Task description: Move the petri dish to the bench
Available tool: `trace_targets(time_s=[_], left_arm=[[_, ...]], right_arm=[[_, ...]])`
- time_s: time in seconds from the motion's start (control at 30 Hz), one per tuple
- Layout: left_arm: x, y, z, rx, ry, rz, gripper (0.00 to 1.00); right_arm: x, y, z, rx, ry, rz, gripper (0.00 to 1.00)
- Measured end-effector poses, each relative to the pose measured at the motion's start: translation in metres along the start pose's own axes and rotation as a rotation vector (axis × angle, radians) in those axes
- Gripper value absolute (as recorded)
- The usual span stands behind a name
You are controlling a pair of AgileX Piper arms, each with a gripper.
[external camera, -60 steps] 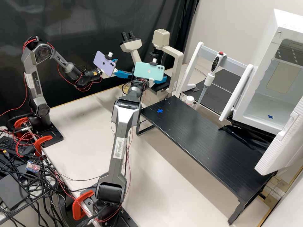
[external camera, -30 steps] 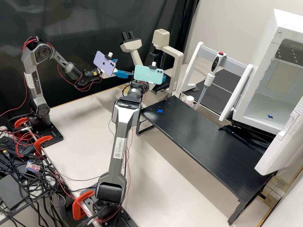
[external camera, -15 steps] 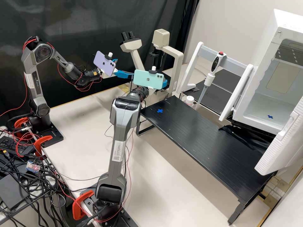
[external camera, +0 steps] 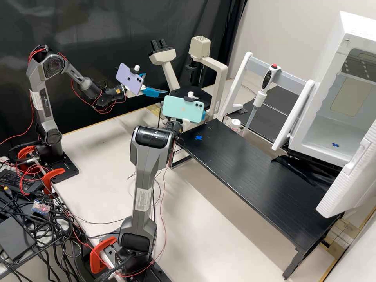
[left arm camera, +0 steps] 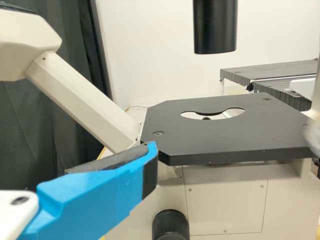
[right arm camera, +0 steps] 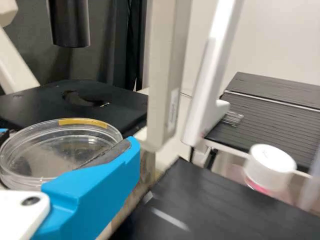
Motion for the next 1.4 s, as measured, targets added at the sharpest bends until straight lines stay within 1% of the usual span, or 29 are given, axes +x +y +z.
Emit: trace_targets(time_s=[0.1, 0.23, 0.3, 0.37, 0.47, 0.63, 0.73, 0.93, 1.0, 1.07, 1.1, 1.4], left_arm=[[0.0, 0.0, 0.0, 0.0, 0.0, 0.0, 1.0], [0.0, 0.0, 0.0, 0.0, 0.0, 0.0, 1.0], [0.0, 0.0, 0.0, 0.0, 0.0, 0.0, 1.0], [0.0, 0.0, 0.0, 0.0, 0.0, 0.0, 1.0], [0.0, 0.0, 0.0, 0.0, 0.0, 0.0, 1.0], [0.0, 0.0, 0.0, 0.0, 0.0, 0.0, 1.0], [0.0, 0.0, 0.0, 0.0, 0.0, 0.0, 1.0], [0.0, 0.0, 0.0, 0.0, 0.0, 0.0, 1.0], [0.0, 0.0, 0.0, 0.0, 0.0, 0.0, 1.0], [0.0, 0.0, 0.0, 0.0, 0.0, 0.0, 1.0], [0.0, 0.0, 0.0, 0.0, 0.0, 0.0, 1.0], [0.0, 0.0, 0.0, 0.0, 0.0, 0.0, 1.0]], right_arm=[[-0.019, 0.005, 0.011, 0.017, -0.011, 0.017, 0.0], [-0.046, 0.01, 0.026, 0.011, -0.003, 0.049, 0.0], [-0.055, 0.012, 0.031, 0.015, -0.006, 0.067, 0.0], [-0.064, 0.013, 0.036, 0.026, -0.003, 0.088, 0.0], [-0.076, 0.012, 0.042, 0.01, 0.011, 0.107, 0.0], [-0.091, 0.005, 0.05, -0.022, 0.026, 0.099, 0.0], [-0.1, 0.0, 0.057, -0.048, 0.036, 0.089, 0.0], [-0.104, -0.002, 0.065, -0.062, 0.021, 0.084, 0.0], [-0.103, -0.001, 0.069, -0.064, 0.015, 0.094, 0.0], [-0.102, -0.001, 0.071, -0.057, 0.012, 0.102, 0.0], [-0.101, -0.001, 0.073, -0.06, 0.008, 0.102, 1.0], [-0.092, 0.001, 0.081, -0.064, 0.014, 0.113, 1.0]])
